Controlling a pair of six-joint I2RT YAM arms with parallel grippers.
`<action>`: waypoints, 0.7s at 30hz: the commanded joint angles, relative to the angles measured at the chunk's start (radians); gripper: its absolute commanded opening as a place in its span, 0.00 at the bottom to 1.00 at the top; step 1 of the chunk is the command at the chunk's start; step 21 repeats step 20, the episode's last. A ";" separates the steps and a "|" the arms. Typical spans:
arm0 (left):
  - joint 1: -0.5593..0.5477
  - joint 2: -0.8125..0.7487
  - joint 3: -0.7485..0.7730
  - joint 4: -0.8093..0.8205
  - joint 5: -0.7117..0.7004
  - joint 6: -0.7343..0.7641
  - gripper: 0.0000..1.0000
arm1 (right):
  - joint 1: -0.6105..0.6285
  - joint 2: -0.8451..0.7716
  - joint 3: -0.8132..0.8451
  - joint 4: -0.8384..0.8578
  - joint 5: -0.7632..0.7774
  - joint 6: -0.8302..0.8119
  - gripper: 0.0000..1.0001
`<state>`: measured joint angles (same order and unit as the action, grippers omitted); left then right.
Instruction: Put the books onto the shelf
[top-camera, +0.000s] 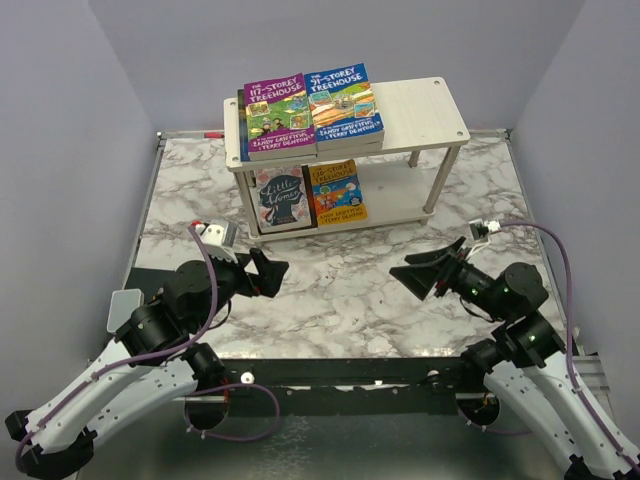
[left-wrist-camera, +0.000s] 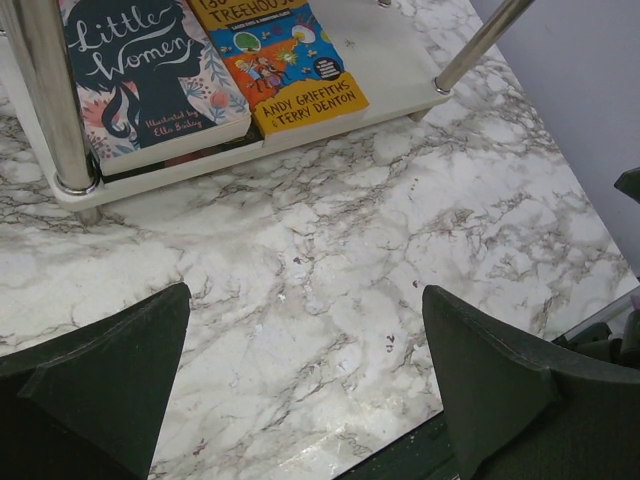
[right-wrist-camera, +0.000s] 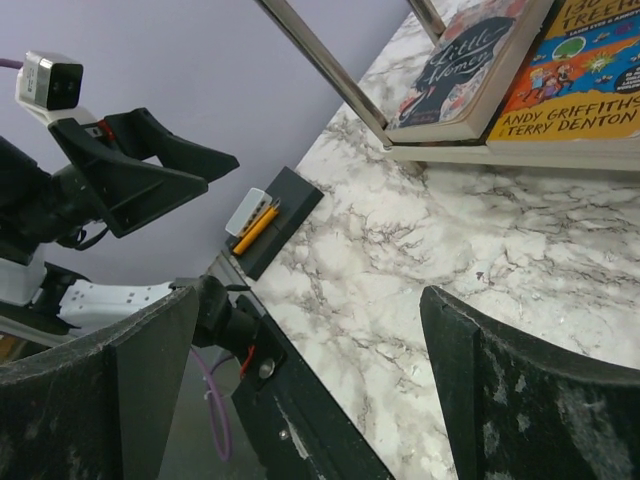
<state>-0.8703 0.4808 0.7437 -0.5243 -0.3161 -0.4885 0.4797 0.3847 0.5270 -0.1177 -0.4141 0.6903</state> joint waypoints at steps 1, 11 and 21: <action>0.007 -0.001 -0.017 0.014 -0.006 0.012 0.99 | 0.007 0.001 -0.012 -0.010 -0.029 0.040 0.96; 0.015 0.020 -0.014 0.014 0.003 0.013 0.99 | 0.006 0.027 -0.025 -0.003 -0.010 0.044 0.96; 0.054 0.024 -0.004 0.022 0.022 0.027 0.99 | 0.007 0.068 0.053 -0.065 -0.003 -0.008 0.96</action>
